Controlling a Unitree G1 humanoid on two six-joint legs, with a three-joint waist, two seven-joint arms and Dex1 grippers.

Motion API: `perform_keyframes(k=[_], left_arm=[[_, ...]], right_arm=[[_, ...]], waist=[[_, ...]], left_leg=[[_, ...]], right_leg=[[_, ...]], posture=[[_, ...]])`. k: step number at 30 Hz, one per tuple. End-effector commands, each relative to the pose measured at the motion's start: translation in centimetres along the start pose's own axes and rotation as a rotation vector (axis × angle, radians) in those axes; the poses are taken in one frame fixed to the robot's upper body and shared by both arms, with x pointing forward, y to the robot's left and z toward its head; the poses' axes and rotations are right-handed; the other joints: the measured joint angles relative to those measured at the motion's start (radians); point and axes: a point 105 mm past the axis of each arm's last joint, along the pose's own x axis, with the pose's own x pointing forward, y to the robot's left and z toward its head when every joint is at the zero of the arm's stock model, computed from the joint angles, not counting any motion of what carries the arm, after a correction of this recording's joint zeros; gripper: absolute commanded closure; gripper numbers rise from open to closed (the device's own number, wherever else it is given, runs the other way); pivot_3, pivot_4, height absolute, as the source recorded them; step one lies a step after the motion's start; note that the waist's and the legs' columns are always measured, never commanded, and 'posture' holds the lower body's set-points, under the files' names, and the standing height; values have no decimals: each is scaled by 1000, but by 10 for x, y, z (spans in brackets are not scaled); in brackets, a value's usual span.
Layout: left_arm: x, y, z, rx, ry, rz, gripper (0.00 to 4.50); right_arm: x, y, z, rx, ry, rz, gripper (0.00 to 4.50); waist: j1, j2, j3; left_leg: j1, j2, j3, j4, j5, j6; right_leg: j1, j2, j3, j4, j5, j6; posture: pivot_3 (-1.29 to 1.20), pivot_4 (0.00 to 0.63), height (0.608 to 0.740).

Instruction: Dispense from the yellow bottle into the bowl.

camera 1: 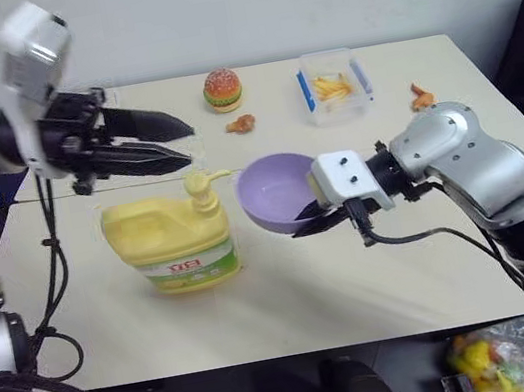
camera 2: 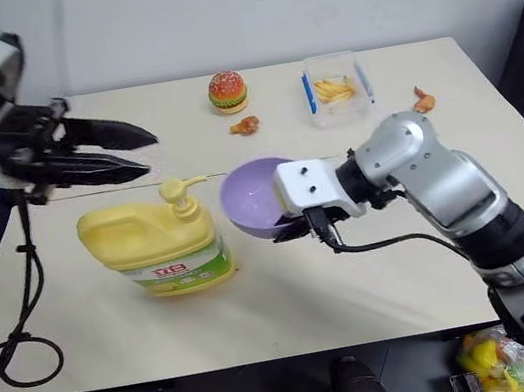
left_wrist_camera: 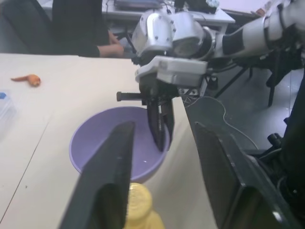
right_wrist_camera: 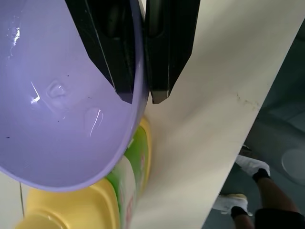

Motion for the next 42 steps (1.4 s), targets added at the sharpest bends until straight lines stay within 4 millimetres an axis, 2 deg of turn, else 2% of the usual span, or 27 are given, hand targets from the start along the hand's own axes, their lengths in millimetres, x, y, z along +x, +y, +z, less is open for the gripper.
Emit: perform_keyframes(k=[1,5,10,17,21,23,25,28,29,30,33,35,38,42], left_arm=[[-13,-30,15,24,-12,-31,1384],[-24,-54,0,15,103,40,115],[-28,-68,-13,14,181,100,51],[-25,-70,-17,75,214,138,51],[-24,-66,-17,79,201,138,0],[-24,-64,-16,77,191,136,0],[-25,-63,-16,73,185,136,0],[-28,-62,-17,60,178,139,0],[-30,-62,-19,51,182,146,0],[-32,-62,-21,45,184,150,0],[-38,-57,-25,36,176,191,0],[-41,-53,-27,36,166,208,0],[-43,-47,-29,39,149,217,0],[-42,-43,-31,51,154,212,0]], right_arm=[[-8,4,-12,-11,27,-87,4500],[-2,9,-54,129,51,-216,4500],[4,5,-106,245,122,-408,4500],[10,5,-141,247,189,-520,4500],[9,7,-151,309,181,-551,3298],[2,8,-148,323,167,-568,2556],[-14,10,-139,304,172,-576,1864],[-48,13,-113,326,140,-606,794],[-70,18,-105,387,114,-621,503],[-84,22,-98,427,96,-626,114],[-134,41,-83,545,68,-642,16],[-154,55,-70,588,43,-618,16],[-172,73,-55,612,27,-569,16],[-178,71,-51,624,7,-615,16]], waist=[[0,0,0],[0,-2,1],[3,-3,2],[0,-4,2],[-1,-4,2],[0,-4,2],[3,-3,2],[4,-3,3],[4,-3,3],[6,-2,3],[9,-3,3],[12,-3,3],[20,-3,3],[18,-4,3]], left_leg=[[0,0,0,0,0,0],[1,0,0,1,0,0],[2,0,1,2,0,0],[2,-1,1,1,0,0],[3,0,2,1,0,0],[3,0,2,1,0,0],[3,0,2,1,0,0],[2,-1,2,1,0,0],[2,-1,2,1,0,0],[2,-1,2,1,0,0],[3,0,1,1,0,0],[3,0,1,1,0,0],[5,-1,2,0,0,0],[7,0,4,0,-1,0]], right_leg=[[0,0,0,0,0,0],[0,0,2,1,0,0],[1,0,3,0,0,0],[1,1,4,0,0,0],[1,1,4,0,0,0],[1,1,4,0,0,0],[1,1,4,0,0,0],[1,1,5,0,0,0],[1,1,5,0,0,0],[1,1,5,0,0,0],[2,1,4,-1,0,0],[3,2,4,-3,0,0],[4,3,5,-3,0,0],[5,3,8,-2,0,0]], posture=[[0,150,740],[0,150,740],[0,150,740],[0,150,740],[0,150,740],[0,150,740],[0,150,740],[0,150,740],[0,150,740],[0,150,740],[0,150,740],[0,150,740],[0,150,740],[0,150,740]])
